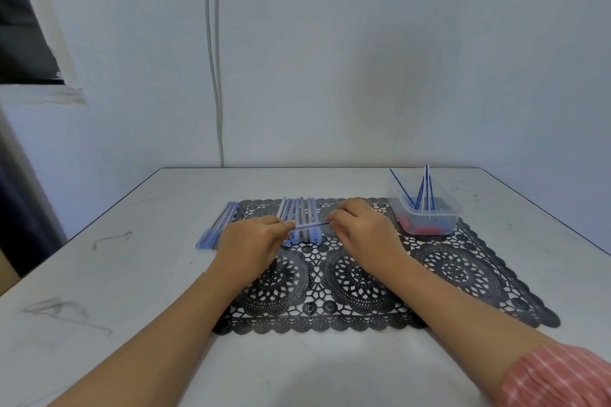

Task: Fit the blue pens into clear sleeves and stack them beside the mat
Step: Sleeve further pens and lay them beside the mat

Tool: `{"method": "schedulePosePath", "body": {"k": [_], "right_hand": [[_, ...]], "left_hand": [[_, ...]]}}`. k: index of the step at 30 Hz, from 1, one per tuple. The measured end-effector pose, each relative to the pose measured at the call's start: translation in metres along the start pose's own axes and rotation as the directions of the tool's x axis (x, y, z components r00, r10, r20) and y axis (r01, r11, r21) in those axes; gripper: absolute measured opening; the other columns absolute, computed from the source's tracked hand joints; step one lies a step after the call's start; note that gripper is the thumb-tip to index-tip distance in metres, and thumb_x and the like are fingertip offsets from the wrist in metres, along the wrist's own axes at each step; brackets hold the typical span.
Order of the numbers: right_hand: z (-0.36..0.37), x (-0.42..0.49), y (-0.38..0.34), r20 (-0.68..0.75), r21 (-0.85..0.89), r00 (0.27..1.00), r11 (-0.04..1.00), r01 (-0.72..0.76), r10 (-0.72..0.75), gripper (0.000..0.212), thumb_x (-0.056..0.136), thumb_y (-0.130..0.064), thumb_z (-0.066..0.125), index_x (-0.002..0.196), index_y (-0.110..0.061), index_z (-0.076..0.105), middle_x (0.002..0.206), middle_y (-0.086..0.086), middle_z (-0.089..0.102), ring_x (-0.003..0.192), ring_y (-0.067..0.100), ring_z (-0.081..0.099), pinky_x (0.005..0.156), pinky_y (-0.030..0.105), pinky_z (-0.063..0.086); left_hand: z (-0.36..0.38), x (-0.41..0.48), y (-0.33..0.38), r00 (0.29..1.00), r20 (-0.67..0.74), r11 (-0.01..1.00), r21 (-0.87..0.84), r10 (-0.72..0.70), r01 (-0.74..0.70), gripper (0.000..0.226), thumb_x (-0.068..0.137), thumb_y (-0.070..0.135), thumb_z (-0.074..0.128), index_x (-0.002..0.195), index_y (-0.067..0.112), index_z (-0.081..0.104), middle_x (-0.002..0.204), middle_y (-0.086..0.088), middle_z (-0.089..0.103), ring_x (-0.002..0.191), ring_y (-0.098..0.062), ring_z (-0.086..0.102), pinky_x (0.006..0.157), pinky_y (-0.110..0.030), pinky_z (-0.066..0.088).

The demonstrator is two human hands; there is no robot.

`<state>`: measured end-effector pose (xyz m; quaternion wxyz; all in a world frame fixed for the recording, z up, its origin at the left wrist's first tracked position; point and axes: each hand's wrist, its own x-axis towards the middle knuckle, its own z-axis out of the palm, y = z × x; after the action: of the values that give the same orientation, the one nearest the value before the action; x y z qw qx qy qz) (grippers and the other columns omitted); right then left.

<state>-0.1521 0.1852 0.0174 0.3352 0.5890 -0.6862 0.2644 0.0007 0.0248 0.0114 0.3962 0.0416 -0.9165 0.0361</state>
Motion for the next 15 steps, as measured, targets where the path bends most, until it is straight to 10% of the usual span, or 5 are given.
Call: {"method": "schedulePosePath", "body": {"k": [15], "right_hand": [[0.003, 0.0, -0.014, 0.091, 0.244, 0.994, 0.967, -0.076, 0.055, 0.024, 0.072, 0.011, 0.066, 0.085, -0.009, 0.071, 0.088, 0.005, 0.065, 0.08, 0.017, 0.062, 0.071, 0.024, 0.051]], "left_hand": [[0.0, 0.001, 0.004, 0.999, 0.003, 0.999, 0.02, 0.034, -0.034, 0.021, 0.076, 0.026, 0.062, 0.092, 0.026, 0.076, 0.076, 0.014, 0.071, 0.058, -0.008, 0.065, 0.041, -0.017, 0.042]]}}
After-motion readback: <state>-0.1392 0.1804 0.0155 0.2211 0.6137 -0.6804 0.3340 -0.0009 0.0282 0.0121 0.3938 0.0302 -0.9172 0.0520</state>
